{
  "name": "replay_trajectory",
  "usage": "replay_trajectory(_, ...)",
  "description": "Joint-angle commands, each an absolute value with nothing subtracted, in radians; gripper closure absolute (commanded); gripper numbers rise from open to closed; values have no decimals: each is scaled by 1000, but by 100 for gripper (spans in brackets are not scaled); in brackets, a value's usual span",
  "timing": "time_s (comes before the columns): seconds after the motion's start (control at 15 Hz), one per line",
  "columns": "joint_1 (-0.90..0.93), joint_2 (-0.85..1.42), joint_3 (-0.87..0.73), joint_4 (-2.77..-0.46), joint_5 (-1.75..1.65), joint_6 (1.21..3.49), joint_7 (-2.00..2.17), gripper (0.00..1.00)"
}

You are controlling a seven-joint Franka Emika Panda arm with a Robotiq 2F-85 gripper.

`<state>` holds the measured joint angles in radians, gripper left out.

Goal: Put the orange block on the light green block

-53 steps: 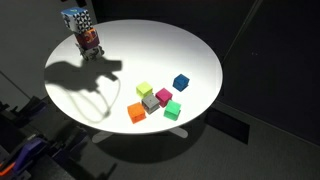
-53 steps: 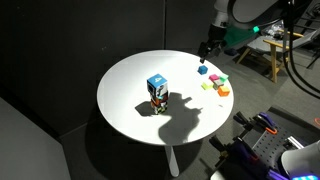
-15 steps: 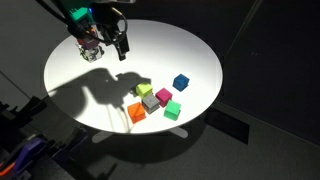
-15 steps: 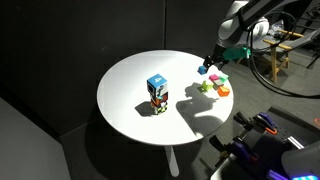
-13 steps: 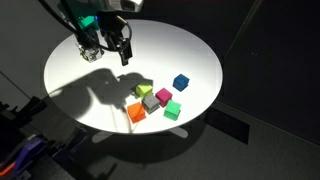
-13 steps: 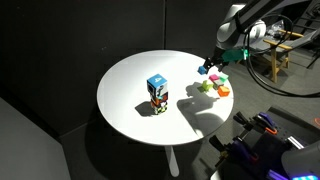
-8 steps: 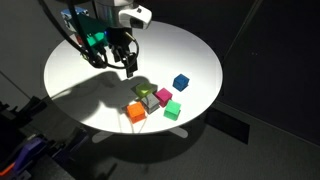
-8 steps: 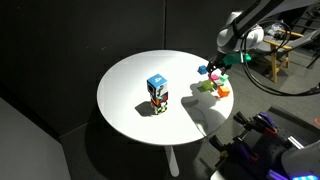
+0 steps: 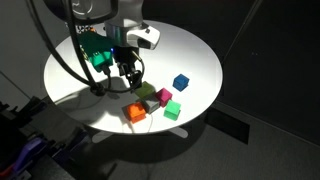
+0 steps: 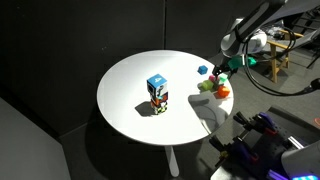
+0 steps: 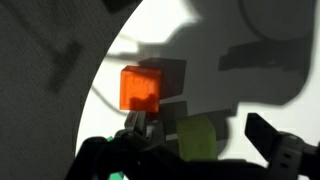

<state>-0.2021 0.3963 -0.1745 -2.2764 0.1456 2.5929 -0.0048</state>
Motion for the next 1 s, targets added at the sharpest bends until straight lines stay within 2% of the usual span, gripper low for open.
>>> replay_trajectory(0.0, -217, 434, -180, -2257, 121, 2617, -6, 0)
replay_trajectory(0.93, -252, 565, -181, -2224, 116, 2709, -21, 0)
